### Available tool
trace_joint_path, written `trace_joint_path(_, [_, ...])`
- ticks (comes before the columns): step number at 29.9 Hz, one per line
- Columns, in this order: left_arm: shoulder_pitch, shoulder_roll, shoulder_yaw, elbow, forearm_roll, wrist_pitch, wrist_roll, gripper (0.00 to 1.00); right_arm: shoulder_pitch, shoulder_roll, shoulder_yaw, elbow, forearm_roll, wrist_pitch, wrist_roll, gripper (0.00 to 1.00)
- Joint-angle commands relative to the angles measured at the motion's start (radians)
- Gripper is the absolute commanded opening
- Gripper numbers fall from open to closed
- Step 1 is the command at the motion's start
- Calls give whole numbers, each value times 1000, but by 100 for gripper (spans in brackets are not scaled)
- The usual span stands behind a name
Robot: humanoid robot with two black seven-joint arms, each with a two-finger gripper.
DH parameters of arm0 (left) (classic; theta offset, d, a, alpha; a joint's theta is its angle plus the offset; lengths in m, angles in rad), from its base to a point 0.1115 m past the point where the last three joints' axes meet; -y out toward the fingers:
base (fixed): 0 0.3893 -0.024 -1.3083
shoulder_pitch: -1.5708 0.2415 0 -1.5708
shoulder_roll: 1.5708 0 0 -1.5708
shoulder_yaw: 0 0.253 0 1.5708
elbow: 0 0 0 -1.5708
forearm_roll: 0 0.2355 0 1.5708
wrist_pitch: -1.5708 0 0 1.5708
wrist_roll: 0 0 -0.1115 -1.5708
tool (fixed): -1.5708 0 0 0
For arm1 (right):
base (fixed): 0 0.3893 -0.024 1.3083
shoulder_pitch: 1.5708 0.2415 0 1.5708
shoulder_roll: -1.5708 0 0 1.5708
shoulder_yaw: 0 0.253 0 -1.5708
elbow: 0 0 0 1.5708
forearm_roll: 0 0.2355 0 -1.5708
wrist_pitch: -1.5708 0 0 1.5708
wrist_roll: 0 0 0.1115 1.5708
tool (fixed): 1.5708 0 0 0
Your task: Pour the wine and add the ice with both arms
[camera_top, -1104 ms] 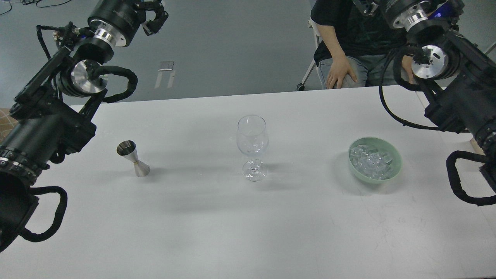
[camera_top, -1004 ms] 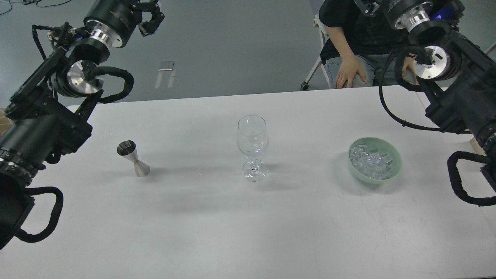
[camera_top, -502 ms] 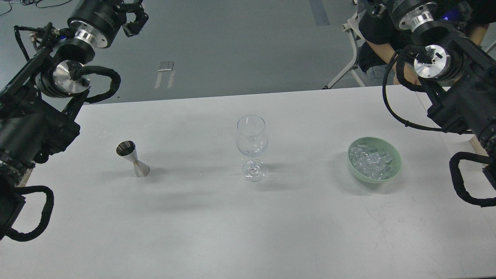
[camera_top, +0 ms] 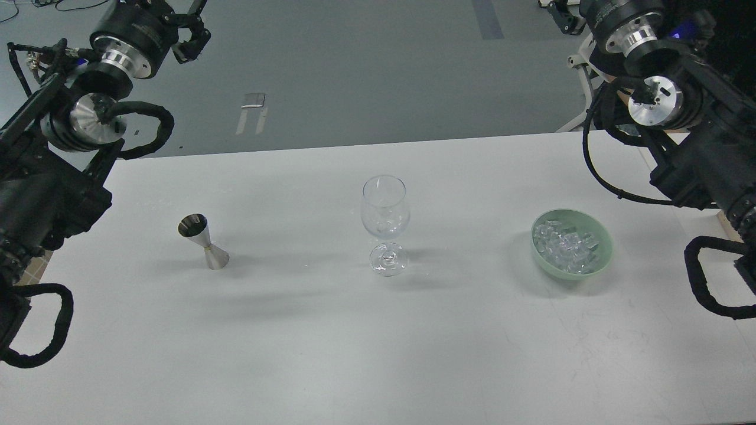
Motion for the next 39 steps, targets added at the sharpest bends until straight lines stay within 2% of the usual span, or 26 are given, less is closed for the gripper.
trace_joint_path(1, [8,-4,-7,-11,-4,6,-3,98,-8,0,0,4,1,-3,0,100])
trace_joint_path(7, [9,-6,-12,-20,-8,9,-6,98,-8,9,2,9,3,1,0,100])
trace_joint_path(13, [14,4,-15,-88,-9,37,-6,98,-9,8,5,11,3,-3,25,100])
trace_joint_path(19, [15,2,-19,-89,-9,45,-6,98,-9,3,5,14,4,-8,25,100])
trace_joint_path(22, [18,4,-27,-94,-8,74,-20,98,-9,3,3,14,4,-12,25,100])
trace_joint_path(25, [20,7,-25,-100,-8,72,-44,98,-9,3,3,15,4,-12,25,100])
trace_joint_path(33, [28,11,-25,-104,-8,28,-43,99,-11,3,2,20,4,-12,23,100])
trace_joint_path(39, [44,30,-27,-152,-9,26,-37,99,-11,0,2,21,3,-12,23,100])
